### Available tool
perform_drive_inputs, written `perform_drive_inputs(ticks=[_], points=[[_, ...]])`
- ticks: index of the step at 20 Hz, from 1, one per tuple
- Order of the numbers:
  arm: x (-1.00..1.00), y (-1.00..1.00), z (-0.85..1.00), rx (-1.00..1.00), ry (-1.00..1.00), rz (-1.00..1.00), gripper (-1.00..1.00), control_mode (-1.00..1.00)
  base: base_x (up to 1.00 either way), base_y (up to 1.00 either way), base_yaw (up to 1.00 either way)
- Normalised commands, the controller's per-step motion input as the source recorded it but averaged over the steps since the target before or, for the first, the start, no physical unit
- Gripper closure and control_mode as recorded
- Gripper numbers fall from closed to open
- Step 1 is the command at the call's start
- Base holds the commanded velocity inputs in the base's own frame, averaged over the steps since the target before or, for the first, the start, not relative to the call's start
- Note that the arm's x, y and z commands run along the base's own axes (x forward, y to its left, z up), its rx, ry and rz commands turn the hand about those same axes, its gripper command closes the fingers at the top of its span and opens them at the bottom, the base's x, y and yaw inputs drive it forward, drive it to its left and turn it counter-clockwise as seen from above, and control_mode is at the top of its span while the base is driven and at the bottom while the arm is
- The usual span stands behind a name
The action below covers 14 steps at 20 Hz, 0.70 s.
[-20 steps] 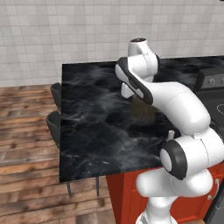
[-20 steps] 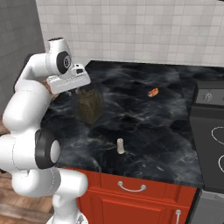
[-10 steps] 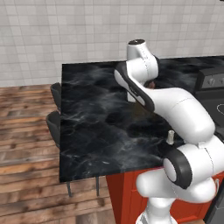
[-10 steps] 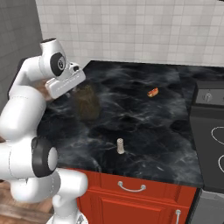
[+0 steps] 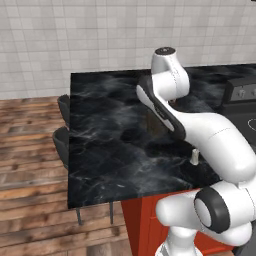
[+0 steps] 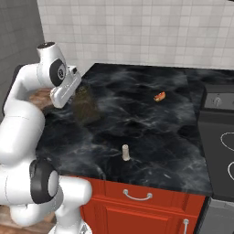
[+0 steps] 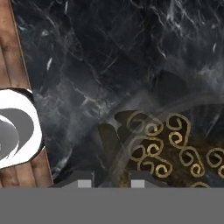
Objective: Pick the candle and jar from the dining table and place them in the open cabinet. Close the cabinet after placing the objects.
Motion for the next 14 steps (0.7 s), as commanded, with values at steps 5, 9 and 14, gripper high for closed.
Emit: perform_drive_inputs(ticks=[5, 9, 14], points=[[-0.28, 0.0, 0.18, -0.06, -0.06, 0.2, 1.0, -1.0, 0.0, 0.0, 0.0], [0.0, 0.0, 0.0, 0.0, 0.0, -0.01, 1.0, -1.0, 0.0, 0.0, 0.0], [-0.15, 0.01, 0.0, 0.0, -0.06, -0.01, 1.0, -1.0, 0.0, 0.0, 0.0]])
